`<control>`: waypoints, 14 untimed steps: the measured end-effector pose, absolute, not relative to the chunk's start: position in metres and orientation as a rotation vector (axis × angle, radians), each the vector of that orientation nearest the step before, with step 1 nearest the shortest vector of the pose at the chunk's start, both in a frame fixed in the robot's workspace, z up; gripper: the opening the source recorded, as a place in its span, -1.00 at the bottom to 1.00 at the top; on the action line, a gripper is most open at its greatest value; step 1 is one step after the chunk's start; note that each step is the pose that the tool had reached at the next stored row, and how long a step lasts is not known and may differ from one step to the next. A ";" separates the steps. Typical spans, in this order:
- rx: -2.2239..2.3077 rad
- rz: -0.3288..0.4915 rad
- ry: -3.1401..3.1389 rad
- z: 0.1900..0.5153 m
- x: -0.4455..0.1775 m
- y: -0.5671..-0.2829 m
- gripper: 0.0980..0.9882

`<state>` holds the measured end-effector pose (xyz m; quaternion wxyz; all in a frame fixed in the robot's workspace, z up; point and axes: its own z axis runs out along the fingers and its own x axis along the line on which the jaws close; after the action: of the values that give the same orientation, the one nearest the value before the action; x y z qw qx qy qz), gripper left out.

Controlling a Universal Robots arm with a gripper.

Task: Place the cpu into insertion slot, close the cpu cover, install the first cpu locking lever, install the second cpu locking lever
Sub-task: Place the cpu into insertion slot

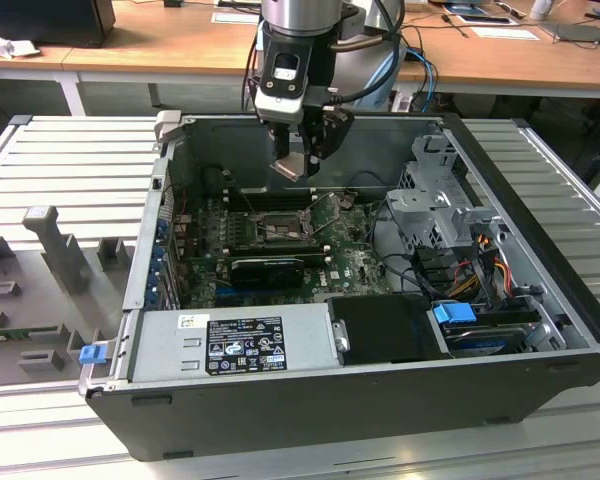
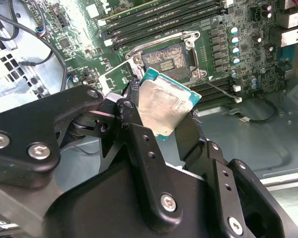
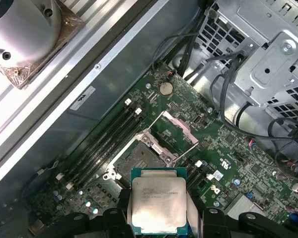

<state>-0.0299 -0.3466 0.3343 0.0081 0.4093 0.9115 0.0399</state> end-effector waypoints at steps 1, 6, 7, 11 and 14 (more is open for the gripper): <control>1.281 0.125 2.848 0.334 -0.030 -0.347 -0.03; 1.292 0.125 2.843 0.333 -0.030 -0.347 -0.03; 1.294 0.125 2.842 0.333 -0.030 -0.347 -0.03; 1.300 0.124 2.839 0.333 -0.030 -0.347 -0.03; 1.306 0.125 2.836 0.332 -0.030 -0.347 -0.03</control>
<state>-0.0299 -0.3466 0.3320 0.0085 0.4179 0.9076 0.0399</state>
